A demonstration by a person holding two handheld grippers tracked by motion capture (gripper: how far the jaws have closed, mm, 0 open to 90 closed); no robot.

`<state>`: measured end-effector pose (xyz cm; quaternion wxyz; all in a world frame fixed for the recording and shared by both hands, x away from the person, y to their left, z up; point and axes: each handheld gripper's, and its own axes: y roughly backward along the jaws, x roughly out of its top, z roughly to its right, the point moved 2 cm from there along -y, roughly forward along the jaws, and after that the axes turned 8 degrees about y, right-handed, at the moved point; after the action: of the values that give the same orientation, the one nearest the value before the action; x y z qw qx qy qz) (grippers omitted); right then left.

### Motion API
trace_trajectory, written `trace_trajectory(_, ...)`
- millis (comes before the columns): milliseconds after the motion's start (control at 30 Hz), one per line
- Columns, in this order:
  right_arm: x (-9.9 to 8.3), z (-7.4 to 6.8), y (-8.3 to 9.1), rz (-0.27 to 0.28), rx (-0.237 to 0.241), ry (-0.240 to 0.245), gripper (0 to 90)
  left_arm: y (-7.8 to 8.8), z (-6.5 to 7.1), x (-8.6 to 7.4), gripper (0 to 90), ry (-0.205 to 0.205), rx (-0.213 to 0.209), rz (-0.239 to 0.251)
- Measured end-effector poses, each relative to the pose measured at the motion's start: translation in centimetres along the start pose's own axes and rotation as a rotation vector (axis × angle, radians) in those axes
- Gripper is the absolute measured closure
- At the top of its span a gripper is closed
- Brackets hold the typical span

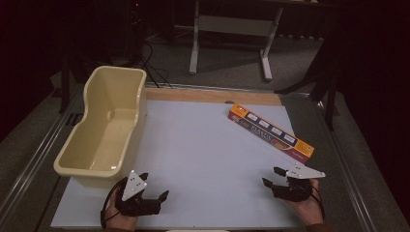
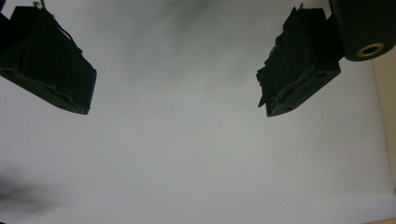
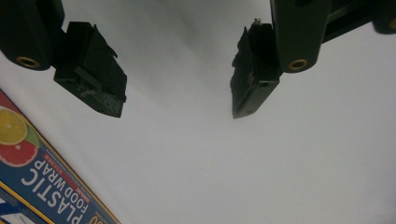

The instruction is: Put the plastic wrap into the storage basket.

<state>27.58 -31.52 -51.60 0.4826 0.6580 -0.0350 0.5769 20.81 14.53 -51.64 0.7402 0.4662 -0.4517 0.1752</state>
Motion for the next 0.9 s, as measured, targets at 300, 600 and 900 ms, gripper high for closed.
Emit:
trace_trajectory(300,0.16,0.02,-0.11,-0.004,0.001,0.007,34.4,0.1,0.11,0.05,11.3,-0.008,-0.015,0.002)
trace_trajectory(600,0.21,0.06,-0.57,-0.009,0.018,0.013,34.3,0.21,0.21,0.13,13.3,-0.019,-0.015,0.006)
trace_trajectory(900,0.5,0.14,-0.44,-0.011,0.026,0.013,31.0,0.23,0.22,0.08,13.3,-0.026,-0.016,0.009)
